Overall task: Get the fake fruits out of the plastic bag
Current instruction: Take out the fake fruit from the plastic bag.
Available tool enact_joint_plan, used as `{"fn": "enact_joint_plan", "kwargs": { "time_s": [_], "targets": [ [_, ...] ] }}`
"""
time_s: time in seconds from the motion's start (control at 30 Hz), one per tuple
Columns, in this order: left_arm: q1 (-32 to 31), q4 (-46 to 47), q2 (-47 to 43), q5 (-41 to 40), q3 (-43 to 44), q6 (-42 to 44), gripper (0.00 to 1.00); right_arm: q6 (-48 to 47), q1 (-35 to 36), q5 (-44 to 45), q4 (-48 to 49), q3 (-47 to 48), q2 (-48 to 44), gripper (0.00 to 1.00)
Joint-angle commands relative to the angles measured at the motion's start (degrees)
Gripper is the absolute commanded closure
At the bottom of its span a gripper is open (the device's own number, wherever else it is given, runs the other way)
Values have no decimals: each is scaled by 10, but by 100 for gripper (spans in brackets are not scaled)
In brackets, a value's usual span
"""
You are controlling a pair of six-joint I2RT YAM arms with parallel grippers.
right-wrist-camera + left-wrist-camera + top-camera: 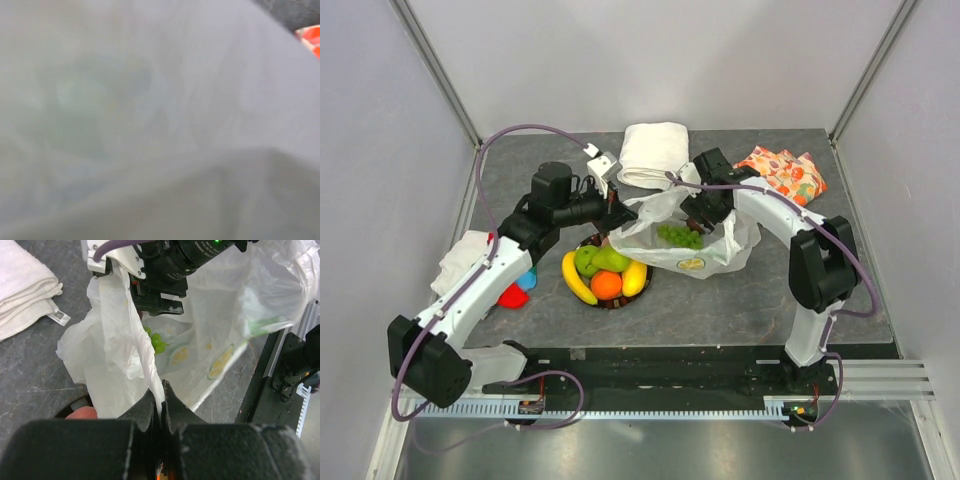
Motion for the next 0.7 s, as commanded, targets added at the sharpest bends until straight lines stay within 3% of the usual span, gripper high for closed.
{"fn": "enact_joint_plan", "kwargs": {
  "time_s": [0.0,0.33,0.67],
  "targets": [
    [-1,26,22,-10,19,-8,98,21,-2,-39,2,39,30,27],
    [-2,36,58,-19,45,-13,98,39,-3,-99,-9,98,88,33],
    [-3,37,77,-23,63,-6,98,80,-3,-75,-16,122,140,22]
  ]
}}
